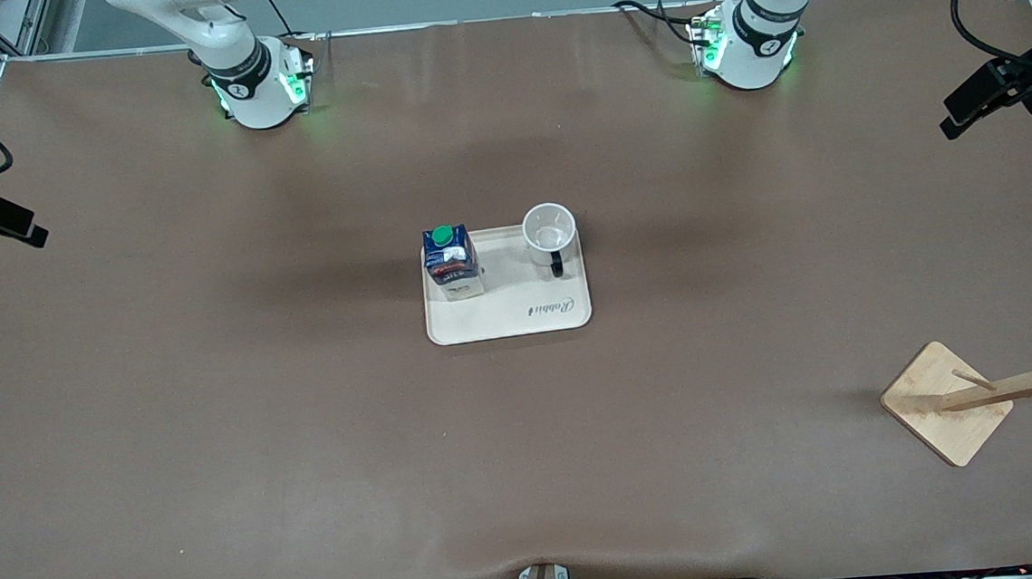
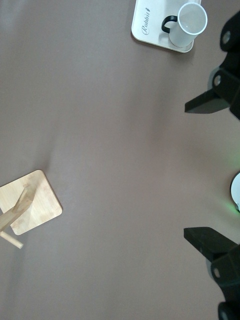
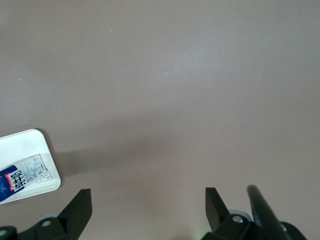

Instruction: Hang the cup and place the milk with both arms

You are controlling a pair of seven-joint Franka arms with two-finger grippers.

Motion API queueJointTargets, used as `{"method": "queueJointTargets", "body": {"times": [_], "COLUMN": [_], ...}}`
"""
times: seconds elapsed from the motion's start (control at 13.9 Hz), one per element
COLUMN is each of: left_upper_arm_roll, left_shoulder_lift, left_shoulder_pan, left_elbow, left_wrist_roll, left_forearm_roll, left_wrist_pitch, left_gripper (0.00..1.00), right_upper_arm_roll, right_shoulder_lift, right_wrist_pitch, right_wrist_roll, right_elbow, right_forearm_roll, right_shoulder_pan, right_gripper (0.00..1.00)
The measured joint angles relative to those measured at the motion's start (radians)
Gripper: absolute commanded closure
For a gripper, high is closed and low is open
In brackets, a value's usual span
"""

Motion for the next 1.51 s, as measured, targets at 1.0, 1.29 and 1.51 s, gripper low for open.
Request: {"method": "queueJointTargets", "body": {"times": [1.0, 1.29, 1.51], "left_upper_arm_roll": [-0.274, -0.444, -0.489], "left_shoulder_lift": [0.131, 0.205, 0.287], "left_shoulder_pan": [-0.033, -0.046, -0.133], "left_elbow": [-0.131, -0.331, -0.414], "left_wrist_roll": [-0.117, -0.296, -0.489], "left_forearm_roll": [-0.006, -0.006, -0.004], "left_wrist_pitch": [0.195, 0.49, 0.635], "left_gripper": [0.0, 0.0, 0.03], "right_upper_arm_roll": [0.001, 0.001, 0.002], "right_shoulder_lift": [0.001, 0.001, 0.001], "right_wrist_pitch": [-0.001, -0.001, -0.001], "right_wrist_roll": [0.0, 0.0, 0.0], "right_elbow": [-0.001, -0.001, -0.001], "right_forearm_roll": [0.001, 0.002, 0.002], "right_shoulder_pan": [-0.002, -0.002, -0.002], "right_gripper": [0.0, 0.0, 0.0]}}
